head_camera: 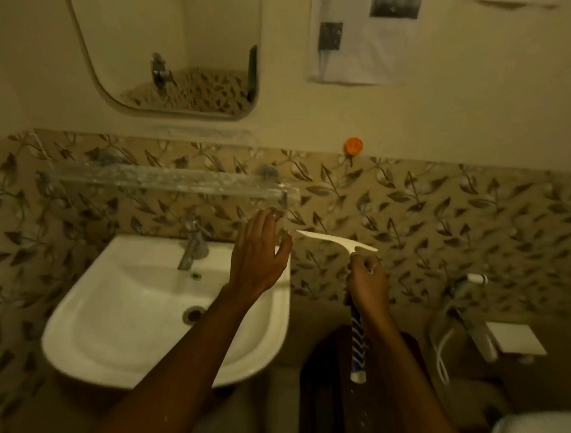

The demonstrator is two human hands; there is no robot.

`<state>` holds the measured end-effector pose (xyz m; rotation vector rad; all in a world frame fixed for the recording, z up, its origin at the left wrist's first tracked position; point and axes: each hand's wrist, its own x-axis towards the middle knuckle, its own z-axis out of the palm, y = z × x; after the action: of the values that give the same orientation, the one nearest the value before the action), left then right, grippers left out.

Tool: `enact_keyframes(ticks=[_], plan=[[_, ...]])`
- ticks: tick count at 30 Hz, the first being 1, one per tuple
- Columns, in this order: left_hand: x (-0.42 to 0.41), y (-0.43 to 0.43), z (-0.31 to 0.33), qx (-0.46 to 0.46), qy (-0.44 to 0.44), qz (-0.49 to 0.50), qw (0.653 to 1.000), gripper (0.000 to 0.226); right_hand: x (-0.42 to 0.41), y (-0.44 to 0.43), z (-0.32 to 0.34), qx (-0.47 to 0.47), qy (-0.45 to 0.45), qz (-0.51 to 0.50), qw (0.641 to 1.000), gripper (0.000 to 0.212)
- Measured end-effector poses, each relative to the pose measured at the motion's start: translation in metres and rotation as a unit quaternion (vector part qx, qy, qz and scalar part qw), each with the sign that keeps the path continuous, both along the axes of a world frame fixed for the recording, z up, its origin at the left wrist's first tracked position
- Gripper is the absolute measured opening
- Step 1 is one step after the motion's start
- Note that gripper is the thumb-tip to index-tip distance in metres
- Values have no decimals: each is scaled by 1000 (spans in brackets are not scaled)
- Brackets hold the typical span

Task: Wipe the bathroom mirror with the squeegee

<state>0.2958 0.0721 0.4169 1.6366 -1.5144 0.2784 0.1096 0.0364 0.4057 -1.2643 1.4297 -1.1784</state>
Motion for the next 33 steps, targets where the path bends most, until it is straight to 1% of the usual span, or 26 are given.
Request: enact_keyframes(ticks=[1,4,7,9,14,17,21,27,30,33], plan=[[-14,7,-8,7,0,-2,1000,38,-14,8,-6,-4,1,-8,1000,21],[-60,23,-29,39,0,-3,999,38,-56,24,-23,1,19,-19,1000,24],[-105,28,-48,69,7,-15,997,42,-102,29,-51,47,15,-13,999,15],[-136,27,-65,92,16,-17,995,45,-133,26,-77,60,28,-18,998,14],[-213,7,-129,176,24,-27,984,55,-199,4,-148,74,121,-19,990,22],[-244,-13,-177,219,26,-20,975,57,-227,-23,-197,76,183,13,980,31],[-266,-47,-247,241,36,1,970,54,-235,-74,-270,101,242,63,963,34],[-272,-80,-360,301,42,4,953,50,-218,-130,-384,148,261,82,950,42],[-278,-87,-396,324,49,14,945,49,-214,-136,-422,170,282,93,940,47],[-282,-93,-413,321,49,15,946,48,-215,-134,-442,143,287,90,943,45]])
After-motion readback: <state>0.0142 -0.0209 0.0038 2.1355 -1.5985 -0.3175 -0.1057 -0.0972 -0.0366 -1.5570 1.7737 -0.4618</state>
